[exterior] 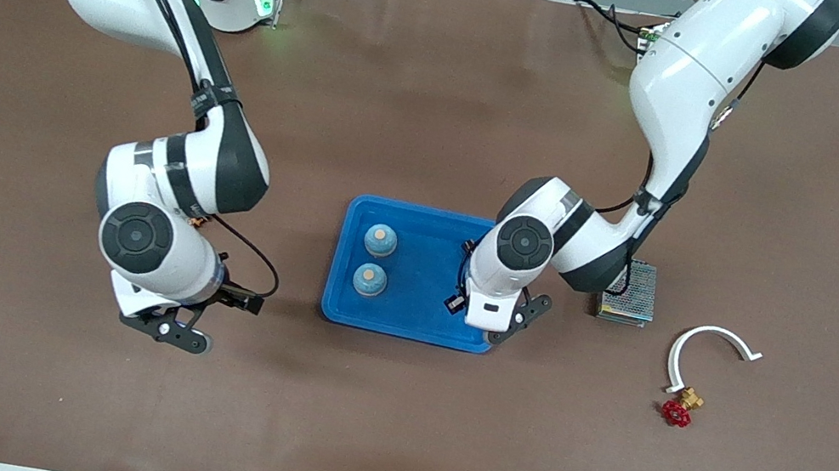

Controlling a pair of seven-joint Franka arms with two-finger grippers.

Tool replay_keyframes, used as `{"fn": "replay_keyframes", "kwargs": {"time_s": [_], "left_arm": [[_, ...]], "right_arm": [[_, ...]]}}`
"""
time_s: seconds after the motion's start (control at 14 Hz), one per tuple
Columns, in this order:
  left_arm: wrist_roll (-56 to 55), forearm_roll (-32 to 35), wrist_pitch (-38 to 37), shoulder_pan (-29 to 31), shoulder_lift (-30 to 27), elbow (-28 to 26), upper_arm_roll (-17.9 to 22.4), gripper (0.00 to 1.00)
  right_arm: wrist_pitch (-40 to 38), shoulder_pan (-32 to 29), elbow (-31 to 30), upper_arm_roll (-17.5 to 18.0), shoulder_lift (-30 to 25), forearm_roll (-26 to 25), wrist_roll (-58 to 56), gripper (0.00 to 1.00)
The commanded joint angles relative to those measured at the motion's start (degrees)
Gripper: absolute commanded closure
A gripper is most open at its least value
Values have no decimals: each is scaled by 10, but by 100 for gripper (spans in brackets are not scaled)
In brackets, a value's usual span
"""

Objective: Place electrolytic capacitor and blue bell in tray
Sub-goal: 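Open the left gripper over the tray while the right gripper returns to rest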

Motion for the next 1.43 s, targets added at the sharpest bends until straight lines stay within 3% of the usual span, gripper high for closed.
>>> {"fn": "replay_keyframes", "kwargs": {"time_s": [0.0, 0.36, 0.71, 0.78, 0.86, 0.93, 1.21, 1.35], "left_arm": [[-4, 1, 10, -6, 13, 17, 9, 84], [-1, 1, 35, -8, 30, 17, 18, 84], [-2, 1, 35, -9, 30, 16, 18, 80], [-2, 1, 35, -10, 27, 16, 18, 59], [-3, 2, 35, -11, 26, 16, 18, 18], [-4, 2, 34, -13, 25, 17, 18, 0], [-4, 10, 17, -17, 3, 16, 19, 0], [-1, 22, -28, -8, -26, 17, 18, 0]], "right_arm": [[-20, -44, -18, 8, -26, -12, -78, 0], [-32, -120, -30, 12, -59, -5, -250, 0], [-44, -158, -73, 10, -129, -7, -275, 0], [-44, -161, -82, 10, -144, -8, -275, 0], [-44, -165, -91, 10, -164, -8, -275, 0], [-49, -170, -105, 10, -186, -8, -275, 0], [-49, -184, -182, 13, -284, -5, -274, 0], [-49, -185, -213, 14, -325, -5, -273, 0]]}}
